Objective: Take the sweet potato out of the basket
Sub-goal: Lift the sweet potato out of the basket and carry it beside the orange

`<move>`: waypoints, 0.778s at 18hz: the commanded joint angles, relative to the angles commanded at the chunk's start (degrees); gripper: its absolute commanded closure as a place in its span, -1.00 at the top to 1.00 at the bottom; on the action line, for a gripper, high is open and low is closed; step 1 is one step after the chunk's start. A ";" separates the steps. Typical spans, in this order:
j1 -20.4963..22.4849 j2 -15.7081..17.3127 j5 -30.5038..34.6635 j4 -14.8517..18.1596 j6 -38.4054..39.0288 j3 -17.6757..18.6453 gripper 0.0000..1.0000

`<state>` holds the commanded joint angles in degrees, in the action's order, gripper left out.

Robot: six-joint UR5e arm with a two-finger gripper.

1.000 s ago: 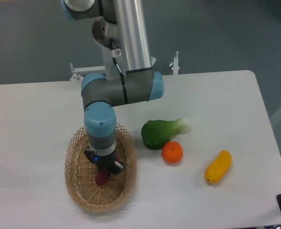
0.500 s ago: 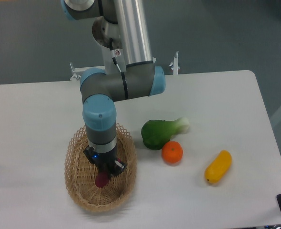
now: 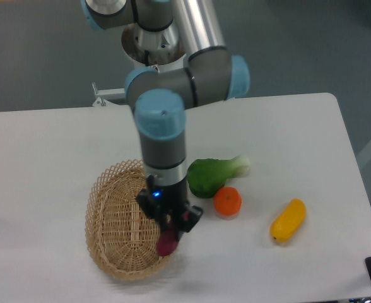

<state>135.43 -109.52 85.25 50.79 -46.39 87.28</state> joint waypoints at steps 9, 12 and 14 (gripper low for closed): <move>11.34 3.26 -0.44 10.91 -15.90 0.79 -0.48; 13.98 3.43 -0.53 12.67 -20.74 0.70 -0.48; 15.30 3.52 -0.70 12.67 -22.24 0.70 -0.48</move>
<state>150.73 -106.00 84.55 63.46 -68.64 87.98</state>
